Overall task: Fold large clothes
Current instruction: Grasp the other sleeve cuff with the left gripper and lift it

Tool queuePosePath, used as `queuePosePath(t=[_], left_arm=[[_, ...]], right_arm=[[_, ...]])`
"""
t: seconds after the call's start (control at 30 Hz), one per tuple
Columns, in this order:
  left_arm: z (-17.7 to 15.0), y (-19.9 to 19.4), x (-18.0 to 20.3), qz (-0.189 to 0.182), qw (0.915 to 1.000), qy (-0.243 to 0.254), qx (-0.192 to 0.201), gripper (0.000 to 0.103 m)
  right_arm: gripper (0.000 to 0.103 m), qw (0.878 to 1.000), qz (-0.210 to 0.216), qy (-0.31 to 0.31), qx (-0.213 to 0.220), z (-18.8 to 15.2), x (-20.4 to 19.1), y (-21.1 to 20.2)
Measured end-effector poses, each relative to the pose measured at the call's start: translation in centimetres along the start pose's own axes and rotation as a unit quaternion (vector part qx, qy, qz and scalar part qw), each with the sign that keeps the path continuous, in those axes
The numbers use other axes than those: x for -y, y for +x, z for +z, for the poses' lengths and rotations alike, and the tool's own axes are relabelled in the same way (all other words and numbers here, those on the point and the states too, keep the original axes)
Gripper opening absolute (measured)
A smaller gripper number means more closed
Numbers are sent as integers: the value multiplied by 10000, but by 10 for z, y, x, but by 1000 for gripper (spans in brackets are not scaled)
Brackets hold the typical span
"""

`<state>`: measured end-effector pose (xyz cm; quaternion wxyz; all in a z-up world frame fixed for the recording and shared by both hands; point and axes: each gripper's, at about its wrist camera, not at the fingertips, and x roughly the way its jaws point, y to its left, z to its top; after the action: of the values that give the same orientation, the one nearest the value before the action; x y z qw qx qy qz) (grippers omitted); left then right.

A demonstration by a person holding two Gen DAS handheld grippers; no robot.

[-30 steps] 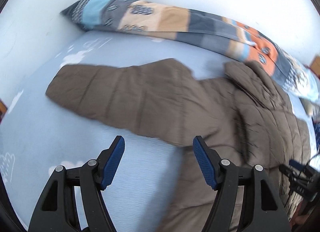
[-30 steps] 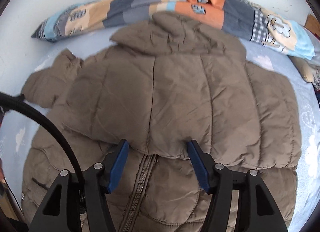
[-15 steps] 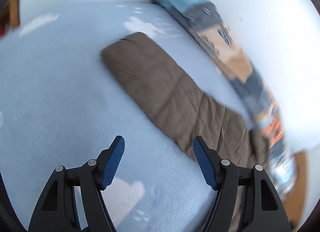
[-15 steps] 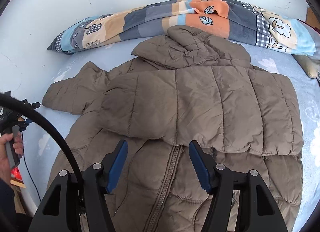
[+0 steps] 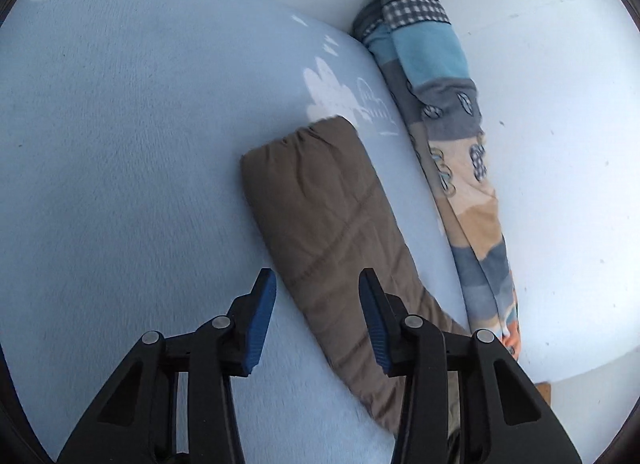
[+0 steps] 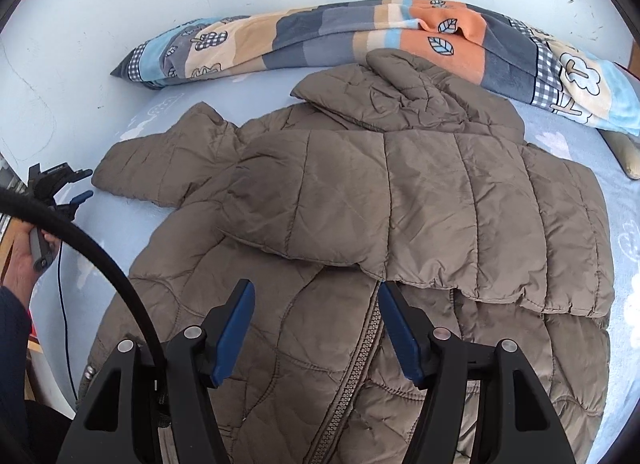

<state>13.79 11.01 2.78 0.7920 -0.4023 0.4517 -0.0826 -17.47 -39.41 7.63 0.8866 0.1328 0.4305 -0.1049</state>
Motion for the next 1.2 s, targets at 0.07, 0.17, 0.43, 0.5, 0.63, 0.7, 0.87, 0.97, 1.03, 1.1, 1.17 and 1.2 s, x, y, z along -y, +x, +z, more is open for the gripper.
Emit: queuePosePath(t=[0.07,0.17,0.43,0.5,0.63,0.7,0.87,0.97,1.03,1.1,1.17,1.2], left_arm=[[8,6,-7,16,9999,-121,99,41],[20,18,-11,-132,9994,-221,240,41],[19,32,-14,-378,9970,-291,608,42],[17,30,-13,-359,9965,-265,701,27],[16,12,2,-325,9955,-131,882,17],[14,-2,15,-233,9949,33,976,17],[1,-35,66,-262,9921,594,1076,16],[-13,-59,103,-256,9873,1083,1133,16],[-26,-79,129,-358,9818,1405,1229,16],[-40,-96,154,-483,9768,1659,1263,16],[-55,-110,176,-632,9721,1881,1255,16],[-66,-118,191,-710,9683,2036,1265,16]], right_arm=[[69,10000,-4,46,-57,0,3,5],[69,9999,-35,68,-87,-1,8,9],[69,9995,-51,161,-248,-4,15,26],[69,9995,-73,203,-241,-4,16,27],[69,9996,-100,250,-107,-3,18,21],[69,9995,-121,281,-58,-2,20,18],[69,9969,-742,253,115,4,33,16],[69,9941,-950,517,4,6,51,17],[69,9932,-645,971,61,7,65,8],[69,9922,-585,1087,185,10,70,-4],[69,9912,-638,1093,397,13,70,-20],[69,9905,-603,1137,489,14,72,-27]])
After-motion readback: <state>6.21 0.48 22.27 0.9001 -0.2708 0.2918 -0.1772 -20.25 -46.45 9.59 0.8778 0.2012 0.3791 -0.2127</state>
